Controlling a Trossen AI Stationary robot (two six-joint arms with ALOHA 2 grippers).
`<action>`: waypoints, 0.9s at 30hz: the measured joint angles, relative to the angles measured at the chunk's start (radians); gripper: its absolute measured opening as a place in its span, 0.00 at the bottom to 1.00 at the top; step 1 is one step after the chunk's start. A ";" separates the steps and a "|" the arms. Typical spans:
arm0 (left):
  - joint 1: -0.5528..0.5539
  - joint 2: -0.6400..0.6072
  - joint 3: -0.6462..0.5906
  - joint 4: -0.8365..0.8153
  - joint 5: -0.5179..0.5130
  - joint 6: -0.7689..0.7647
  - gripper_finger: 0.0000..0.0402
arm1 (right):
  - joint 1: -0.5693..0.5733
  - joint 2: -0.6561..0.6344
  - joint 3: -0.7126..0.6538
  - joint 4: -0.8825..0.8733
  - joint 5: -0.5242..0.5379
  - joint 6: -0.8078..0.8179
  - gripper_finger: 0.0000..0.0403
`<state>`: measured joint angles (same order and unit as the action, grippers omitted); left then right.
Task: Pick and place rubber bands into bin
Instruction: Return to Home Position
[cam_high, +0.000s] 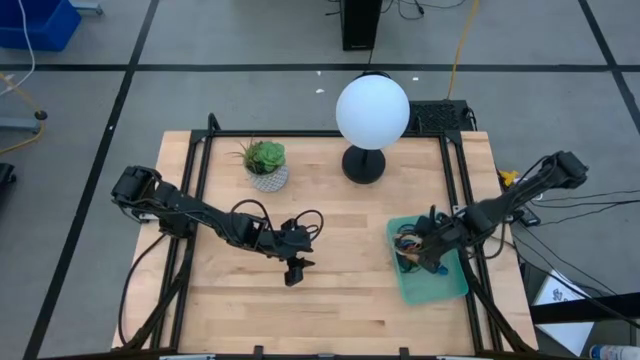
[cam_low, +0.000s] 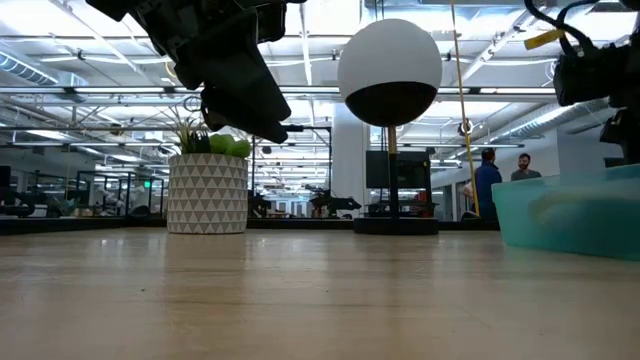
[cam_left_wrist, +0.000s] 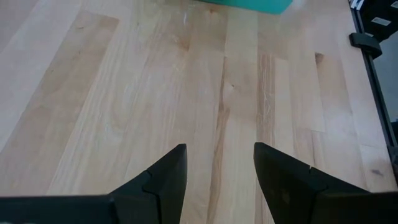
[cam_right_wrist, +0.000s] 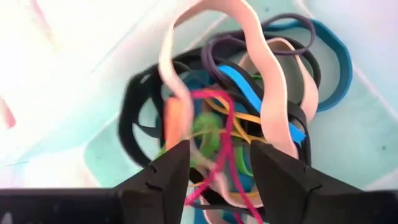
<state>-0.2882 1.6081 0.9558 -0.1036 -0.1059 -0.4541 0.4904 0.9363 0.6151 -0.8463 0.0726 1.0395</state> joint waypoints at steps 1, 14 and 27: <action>0.000 0.000 0.000 0.000 0.000 0.000 0.48 | 0.000 -0.014 0.000 0.000 0.000 0.000 0.41; 0.000 0.000 0.000 0.000 0.001 0.007 0.48 | 0.000 -0.172 0.000 0.063 0.008 0.019 0.41; 0.000 -0.066 0.002 0.007 0.004 0.104 0.48 | -0.008 -0.197 -0.078 0.764 0.087 -0.359 0.40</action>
<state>-0.2886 1.5417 0.9577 -0.0969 -0.1017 -0.3502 0.4820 0.7394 0.5373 -0.0826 0.1601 0.6810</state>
